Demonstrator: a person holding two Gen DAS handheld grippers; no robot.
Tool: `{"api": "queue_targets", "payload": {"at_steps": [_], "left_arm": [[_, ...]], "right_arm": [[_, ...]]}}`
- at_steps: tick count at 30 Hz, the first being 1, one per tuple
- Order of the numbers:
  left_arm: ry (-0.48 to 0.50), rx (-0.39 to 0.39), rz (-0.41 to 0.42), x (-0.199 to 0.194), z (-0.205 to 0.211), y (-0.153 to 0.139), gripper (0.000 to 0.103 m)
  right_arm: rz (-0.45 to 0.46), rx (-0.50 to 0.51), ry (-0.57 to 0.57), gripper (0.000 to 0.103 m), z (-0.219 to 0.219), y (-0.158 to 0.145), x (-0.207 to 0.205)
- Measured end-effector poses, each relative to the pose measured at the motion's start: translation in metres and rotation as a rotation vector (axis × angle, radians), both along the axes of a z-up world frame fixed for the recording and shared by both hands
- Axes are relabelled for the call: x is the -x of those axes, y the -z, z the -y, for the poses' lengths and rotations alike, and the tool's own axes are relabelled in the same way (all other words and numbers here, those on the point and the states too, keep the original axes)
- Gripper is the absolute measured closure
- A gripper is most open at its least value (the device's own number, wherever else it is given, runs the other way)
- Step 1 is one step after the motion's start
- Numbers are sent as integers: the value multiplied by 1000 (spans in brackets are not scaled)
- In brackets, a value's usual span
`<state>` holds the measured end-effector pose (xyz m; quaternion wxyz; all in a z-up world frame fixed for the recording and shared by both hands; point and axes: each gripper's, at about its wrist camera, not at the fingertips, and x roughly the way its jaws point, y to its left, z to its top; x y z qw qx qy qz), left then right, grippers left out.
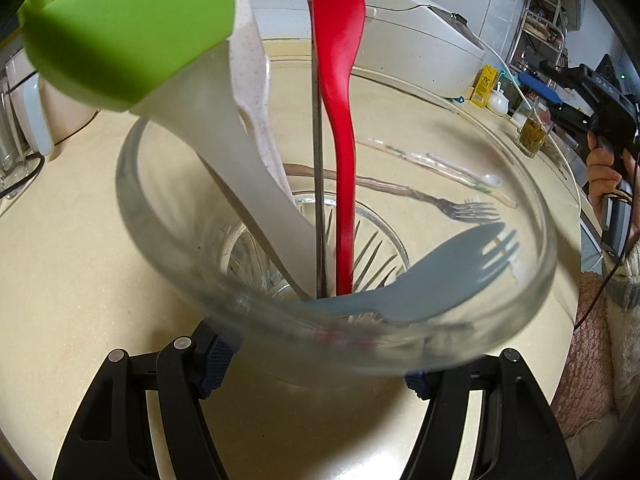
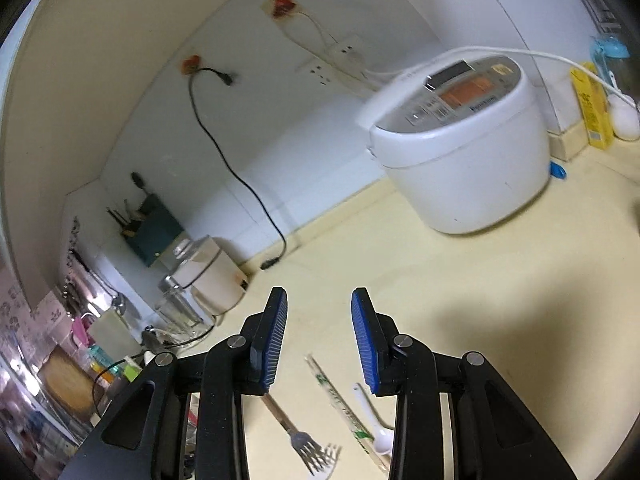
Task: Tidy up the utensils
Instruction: 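Move the open right gripper over the white spoon on the counter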
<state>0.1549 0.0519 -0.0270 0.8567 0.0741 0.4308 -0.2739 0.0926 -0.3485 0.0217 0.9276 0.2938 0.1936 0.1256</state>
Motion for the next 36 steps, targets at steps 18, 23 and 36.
{"api": "queue_targets", "payload": {"at_steps": [18,23,36], "left_arm": [[0,5,-2,0,0,1,31],[0,13,-5,0,-4,3,31],[0,16,-6,-1,-8,4,30]], "right_arm": [[-102,206,-102,69,-56,16,-20],[-237,237,-42,69,-47,41,-19],[-391,319,13,69,-43,72,-1]]}}
